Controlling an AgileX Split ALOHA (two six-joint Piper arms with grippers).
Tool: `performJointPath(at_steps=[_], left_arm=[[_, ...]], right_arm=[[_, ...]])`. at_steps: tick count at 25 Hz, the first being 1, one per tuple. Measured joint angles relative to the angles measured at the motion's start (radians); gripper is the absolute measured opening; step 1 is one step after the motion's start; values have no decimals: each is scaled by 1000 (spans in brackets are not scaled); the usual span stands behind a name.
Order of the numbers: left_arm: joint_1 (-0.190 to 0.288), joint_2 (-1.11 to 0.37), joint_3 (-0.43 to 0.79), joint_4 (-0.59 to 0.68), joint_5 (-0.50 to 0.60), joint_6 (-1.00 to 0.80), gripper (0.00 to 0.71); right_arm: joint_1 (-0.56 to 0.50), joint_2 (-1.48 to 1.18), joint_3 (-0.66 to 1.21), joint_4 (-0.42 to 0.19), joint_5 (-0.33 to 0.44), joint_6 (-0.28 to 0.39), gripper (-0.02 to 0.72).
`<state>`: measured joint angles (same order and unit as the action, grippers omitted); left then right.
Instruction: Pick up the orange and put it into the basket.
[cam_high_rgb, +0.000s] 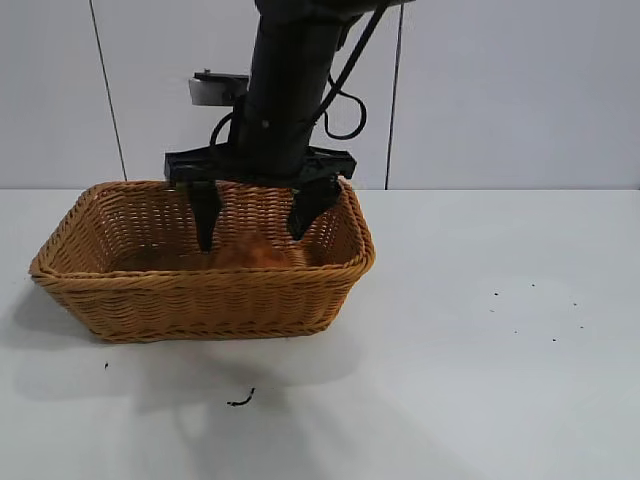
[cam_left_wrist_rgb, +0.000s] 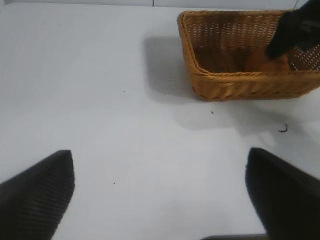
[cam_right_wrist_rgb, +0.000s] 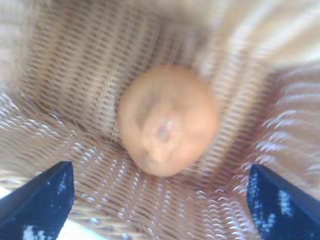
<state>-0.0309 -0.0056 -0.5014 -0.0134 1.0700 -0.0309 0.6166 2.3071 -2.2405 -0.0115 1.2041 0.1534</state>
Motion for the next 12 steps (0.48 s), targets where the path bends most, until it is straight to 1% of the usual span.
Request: performJointPath(at_steps=[4, 6, 9, 12], left_arm=[[0, 0, 0, 0, 0, 0, 666], [0, 0, 0, 0, 0, 0, 666], [0, 0, 0, 0, 0, 0, 666], [0, 0, 0, 0, 0, 0, 666]], right_arm=[[-53, -6, -13, -49, 7, 6, 641], [-95, -6, -13, -72, 11, 8, 640], [-182, -6, -13, -100, 11, 9, 641], [-266, -6, -13, -106, 11, 9, 639]])
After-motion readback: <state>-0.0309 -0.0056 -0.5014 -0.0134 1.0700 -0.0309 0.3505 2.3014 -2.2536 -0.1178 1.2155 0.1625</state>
